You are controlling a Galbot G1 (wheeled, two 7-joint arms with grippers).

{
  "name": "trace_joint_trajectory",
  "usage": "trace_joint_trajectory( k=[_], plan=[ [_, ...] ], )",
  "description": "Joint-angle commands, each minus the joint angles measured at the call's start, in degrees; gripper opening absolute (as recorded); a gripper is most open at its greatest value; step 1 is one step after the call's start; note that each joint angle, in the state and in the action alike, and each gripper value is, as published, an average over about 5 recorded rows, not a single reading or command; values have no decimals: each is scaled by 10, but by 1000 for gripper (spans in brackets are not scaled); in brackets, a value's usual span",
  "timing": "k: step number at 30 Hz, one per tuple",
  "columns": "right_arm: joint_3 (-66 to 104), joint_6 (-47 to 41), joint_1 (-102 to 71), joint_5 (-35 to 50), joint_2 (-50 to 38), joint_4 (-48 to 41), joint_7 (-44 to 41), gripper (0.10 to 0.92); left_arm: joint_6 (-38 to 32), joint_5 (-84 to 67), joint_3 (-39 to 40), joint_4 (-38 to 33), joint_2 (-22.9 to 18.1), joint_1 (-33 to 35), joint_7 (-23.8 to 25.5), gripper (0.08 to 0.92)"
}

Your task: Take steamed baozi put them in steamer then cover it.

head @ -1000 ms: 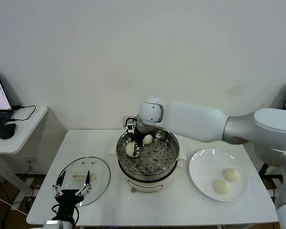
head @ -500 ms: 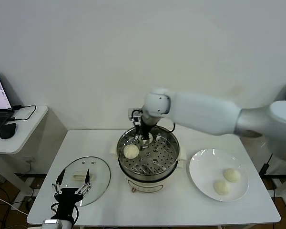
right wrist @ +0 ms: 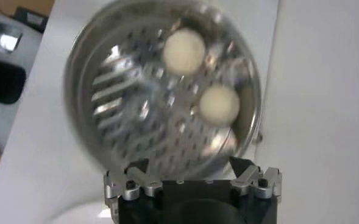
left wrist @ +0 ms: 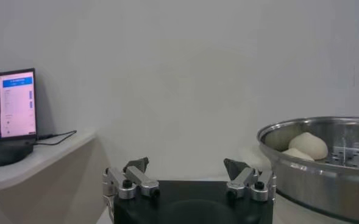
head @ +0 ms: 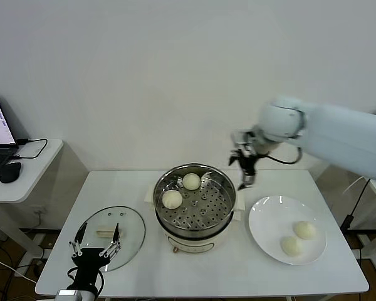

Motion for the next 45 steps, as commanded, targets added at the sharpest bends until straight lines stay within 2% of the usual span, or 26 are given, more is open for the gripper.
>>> trace_joint_trajectory(
  k=[1,11,26,45],
  plan=[
    [76,67,-109,-108,-218,79,-32,823,-1,5,4,1,-2,5,0,823],
    [127,98,-245,-203,-252,72,-14,823,-4,14,7,3,-13,10,0,823],
    [325,120,-521,-277,-209,28,10,823,-4,16,1,2,-19,15,-1,823],
    [364,124,-582,-296,-153,-30,22,823,-6,19,-2,6,-25,20,-1,823]
  ],
)
